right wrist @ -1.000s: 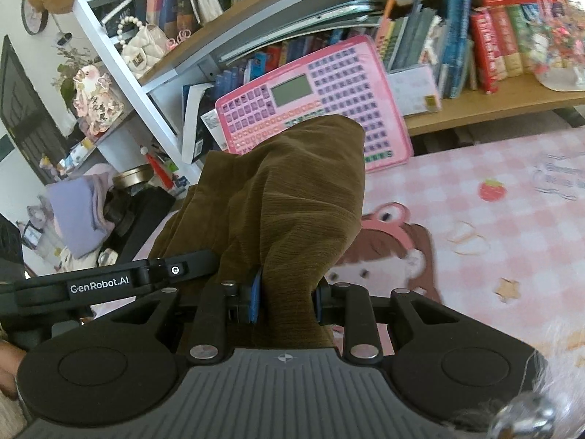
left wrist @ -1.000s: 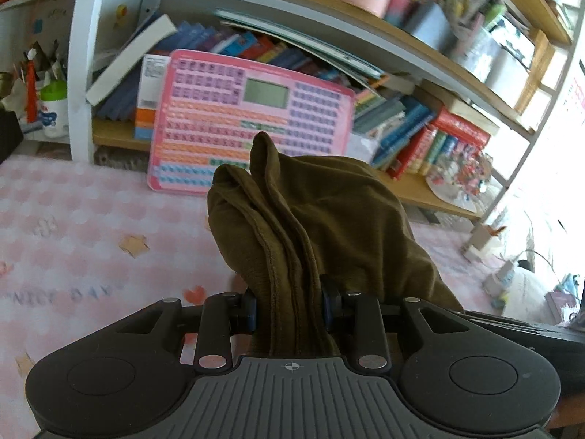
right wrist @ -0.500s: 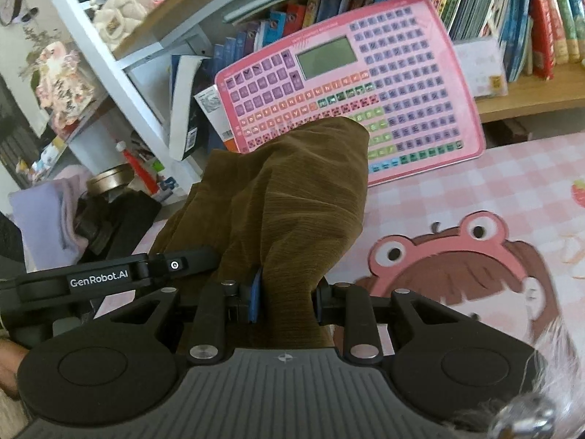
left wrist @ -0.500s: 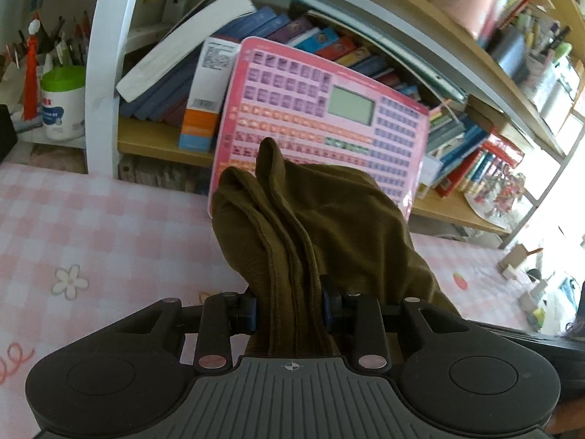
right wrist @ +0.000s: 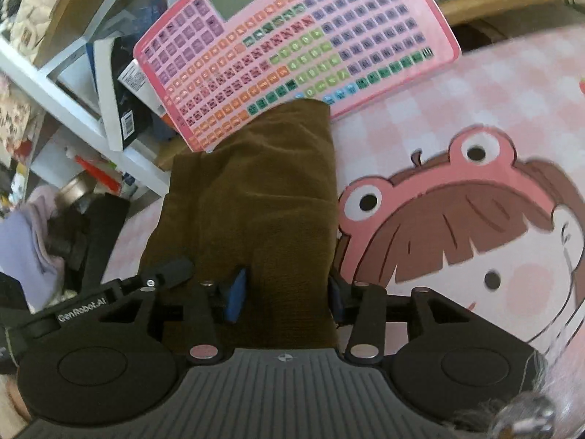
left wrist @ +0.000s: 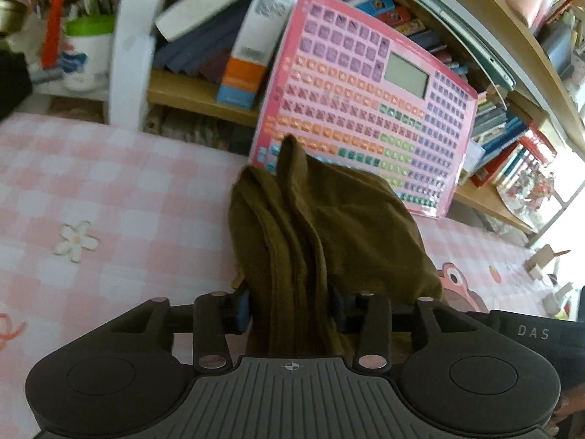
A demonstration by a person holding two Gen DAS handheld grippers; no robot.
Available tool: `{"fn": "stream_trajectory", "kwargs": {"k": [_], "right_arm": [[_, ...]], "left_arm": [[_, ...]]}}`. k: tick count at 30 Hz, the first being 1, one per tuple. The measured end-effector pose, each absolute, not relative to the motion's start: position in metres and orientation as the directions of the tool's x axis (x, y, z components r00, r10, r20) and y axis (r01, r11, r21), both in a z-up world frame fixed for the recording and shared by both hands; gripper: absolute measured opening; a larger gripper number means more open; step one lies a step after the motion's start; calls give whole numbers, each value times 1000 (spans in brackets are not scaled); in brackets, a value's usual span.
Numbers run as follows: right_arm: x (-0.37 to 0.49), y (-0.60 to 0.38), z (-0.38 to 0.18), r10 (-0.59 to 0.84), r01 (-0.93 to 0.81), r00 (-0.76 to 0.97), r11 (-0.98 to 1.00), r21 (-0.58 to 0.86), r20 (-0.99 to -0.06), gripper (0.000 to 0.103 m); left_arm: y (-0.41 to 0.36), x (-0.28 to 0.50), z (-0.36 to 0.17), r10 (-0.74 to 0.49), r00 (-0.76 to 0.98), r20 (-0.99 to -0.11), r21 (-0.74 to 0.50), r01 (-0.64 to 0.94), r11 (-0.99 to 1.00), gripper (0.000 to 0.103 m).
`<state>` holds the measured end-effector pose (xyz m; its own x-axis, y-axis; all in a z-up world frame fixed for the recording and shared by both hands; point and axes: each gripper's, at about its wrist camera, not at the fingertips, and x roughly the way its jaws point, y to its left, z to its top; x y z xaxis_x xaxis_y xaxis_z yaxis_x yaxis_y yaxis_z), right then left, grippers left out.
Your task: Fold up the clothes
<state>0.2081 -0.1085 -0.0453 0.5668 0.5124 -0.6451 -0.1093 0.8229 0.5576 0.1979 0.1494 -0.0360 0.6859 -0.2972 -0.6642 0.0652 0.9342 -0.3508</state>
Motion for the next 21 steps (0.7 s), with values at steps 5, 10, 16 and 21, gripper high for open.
{"fn": "stream_trajectory", "kwargs": {"k": [5,10,16,21], "right_arm": [[194,-109,-27,453,-131,591,870,474,-667,56],[156,-108,-4,360,-200,678,930,310,-641,68],[104,-105,1,234,-172,709,972,158,-665,77],[67,-117,-2,196,-137,707,981,140,-680,81]], "left_arm": [[151,168,-14,-213,748,-629,-318,3,948,55],[134,127,2,-127,776,-618,-261,-50,964,67],[97,81,3,-10,771,-637,-148,-109,983,91],[67,48,1,59,767,-639,-39,-108,993,98]]}}
